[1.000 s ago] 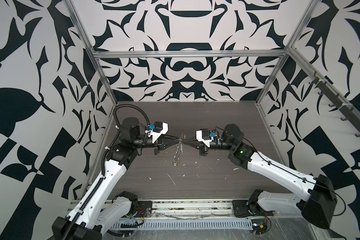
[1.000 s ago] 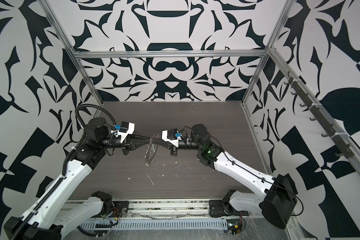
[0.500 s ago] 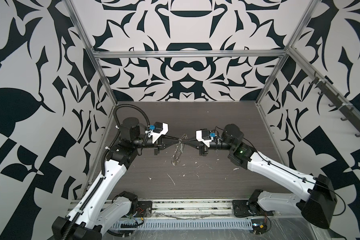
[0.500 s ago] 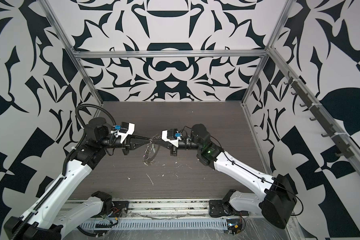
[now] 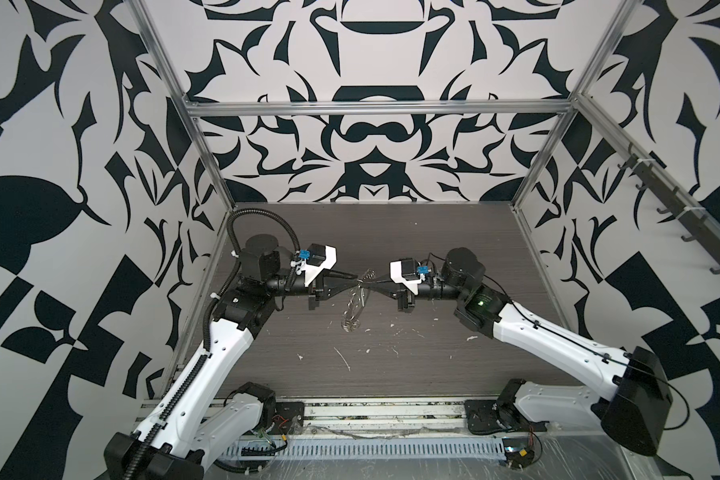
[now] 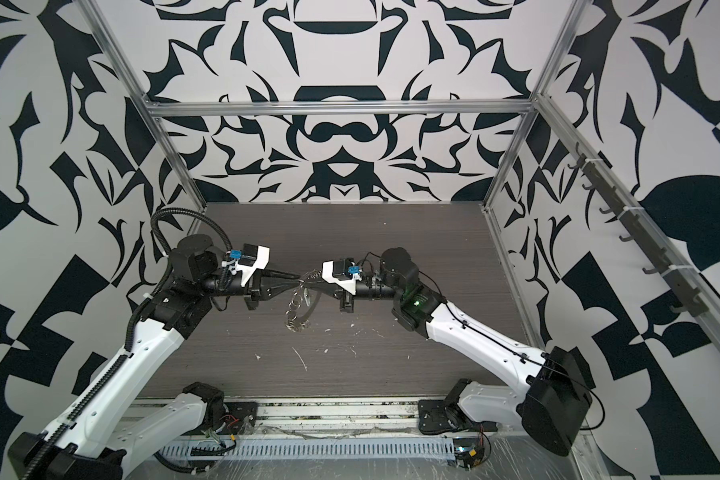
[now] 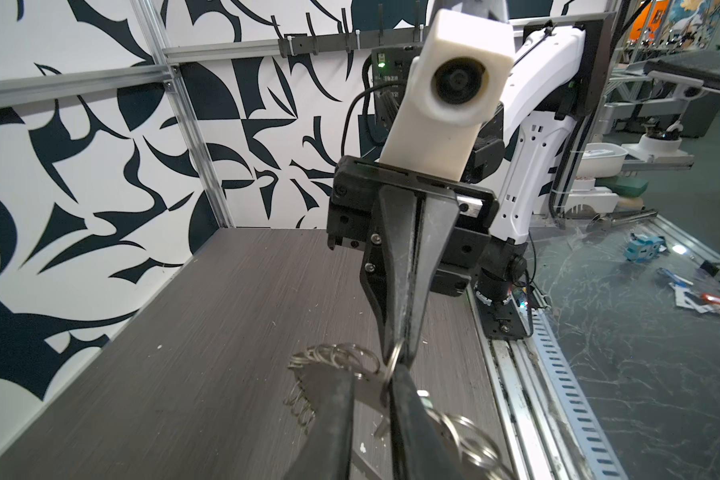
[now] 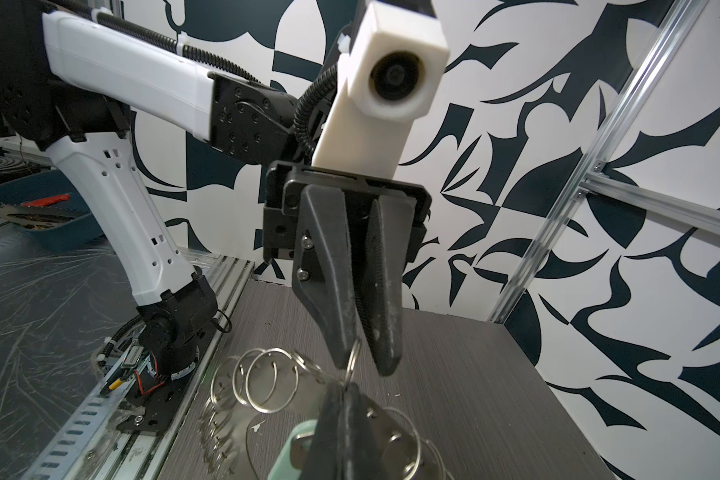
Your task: Remove the keys from the keyring
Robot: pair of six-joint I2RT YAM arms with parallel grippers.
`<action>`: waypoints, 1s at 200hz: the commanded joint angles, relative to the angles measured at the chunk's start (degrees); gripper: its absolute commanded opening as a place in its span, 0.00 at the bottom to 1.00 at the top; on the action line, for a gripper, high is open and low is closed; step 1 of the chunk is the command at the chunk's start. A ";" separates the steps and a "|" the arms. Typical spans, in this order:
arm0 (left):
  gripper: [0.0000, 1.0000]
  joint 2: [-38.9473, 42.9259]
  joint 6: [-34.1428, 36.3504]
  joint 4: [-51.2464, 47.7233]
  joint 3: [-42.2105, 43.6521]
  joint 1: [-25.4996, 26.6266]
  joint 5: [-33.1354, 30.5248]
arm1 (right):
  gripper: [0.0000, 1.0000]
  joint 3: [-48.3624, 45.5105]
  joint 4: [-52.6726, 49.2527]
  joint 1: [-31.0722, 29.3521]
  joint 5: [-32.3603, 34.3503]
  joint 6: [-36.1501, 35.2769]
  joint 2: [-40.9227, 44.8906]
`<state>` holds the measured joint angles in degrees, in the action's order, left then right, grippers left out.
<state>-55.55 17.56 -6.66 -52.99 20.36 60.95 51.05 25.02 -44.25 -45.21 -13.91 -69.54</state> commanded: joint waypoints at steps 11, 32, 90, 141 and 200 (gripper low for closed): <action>0.19 0.34 0.02 -0.10 -0.03 -0.04 1.28 | 0.00 3.05 3.01 -0.10 -1.00 -0.17 0.39; 0.17 0.35 0.10 -0.48 0.19 0.00 1.28 | 0.00 3.27 3.02 -0.14 -1.19 -0.09 0.37; 0.21 0.36 0.98 -1.41 0.08 0.02 1.36 | 0.00 3.80 2.83 -0.13 -1.47 0.17 0.29; 0.08 0.40 2.10 -2.48 -0.27 0.06 1.21 | 0.00 4.42 1.69 -0.14 -1.82 -0.40 0.02; 0.00 2.91 13.66 -2.32 1.75 0.05 -1.10 | 0.07 4.21 -1.22 -0.14 0.59 -2.12 1.25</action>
<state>-54.83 23.88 -8.86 -52.88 20.40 61.23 52.34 23.40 -44.01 -45.15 -14.37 -69.95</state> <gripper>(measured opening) 0.045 0.052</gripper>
